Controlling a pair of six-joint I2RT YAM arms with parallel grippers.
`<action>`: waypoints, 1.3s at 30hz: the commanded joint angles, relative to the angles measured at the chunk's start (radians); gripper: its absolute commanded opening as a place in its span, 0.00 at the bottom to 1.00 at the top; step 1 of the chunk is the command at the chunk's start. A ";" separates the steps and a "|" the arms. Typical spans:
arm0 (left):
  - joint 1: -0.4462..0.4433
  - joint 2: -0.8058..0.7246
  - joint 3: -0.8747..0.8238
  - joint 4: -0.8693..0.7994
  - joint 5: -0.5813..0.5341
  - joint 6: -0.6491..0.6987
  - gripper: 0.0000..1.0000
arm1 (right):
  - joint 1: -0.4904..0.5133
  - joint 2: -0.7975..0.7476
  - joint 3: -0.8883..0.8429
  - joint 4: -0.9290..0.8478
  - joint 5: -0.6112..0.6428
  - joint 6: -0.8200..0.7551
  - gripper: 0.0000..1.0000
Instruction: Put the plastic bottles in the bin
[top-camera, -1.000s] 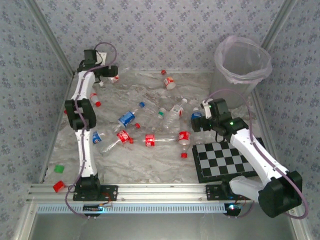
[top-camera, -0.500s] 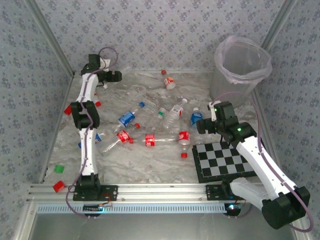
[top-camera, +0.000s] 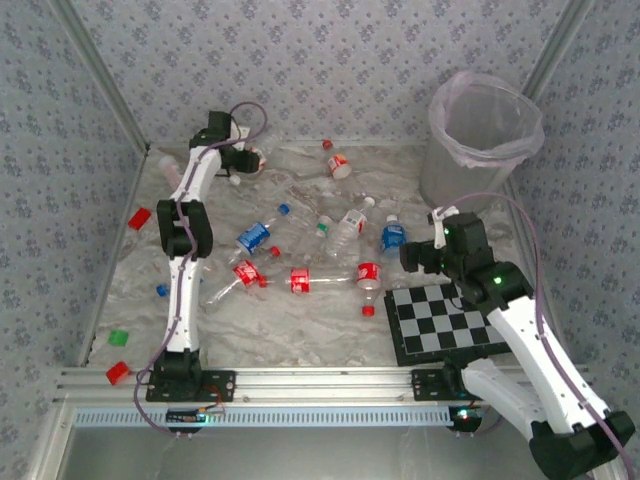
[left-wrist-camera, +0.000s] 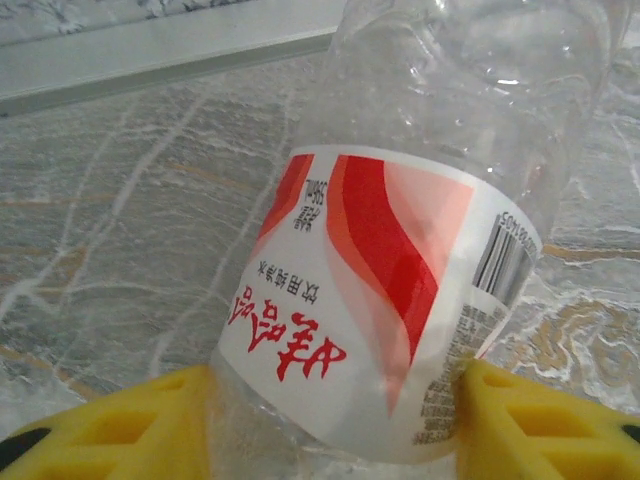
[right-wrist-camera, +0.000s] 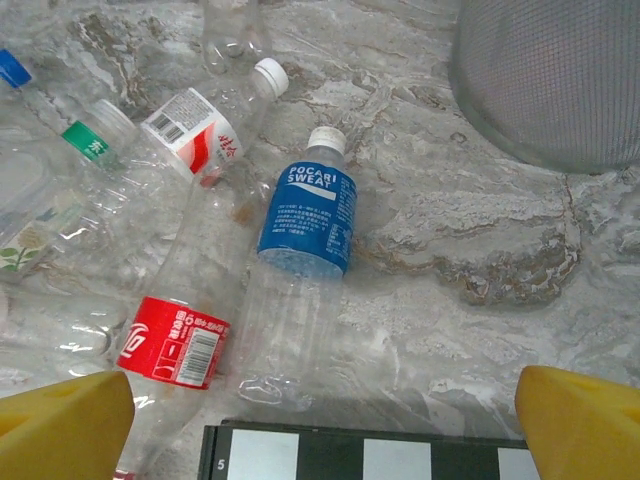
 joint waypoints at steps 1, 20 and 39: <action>-0.004 -0.095 -0.072 -0.043 0.030 -0.013 0.51 | -0.003 -0.029 -0.011 -0.046 -0.034 0.058 1.00; -0.327 -1.087 -1.369 0.740 0.093 -0.450 0.50 | -0.036 0.259 0.103 0.533 -0.525 0.463 1.00; -0.694 -1.266 -1.551 0.803 -0.107 -0.488 0.48 | 0.012 0.640 0.233 0.608 -0.646 0.567 1.00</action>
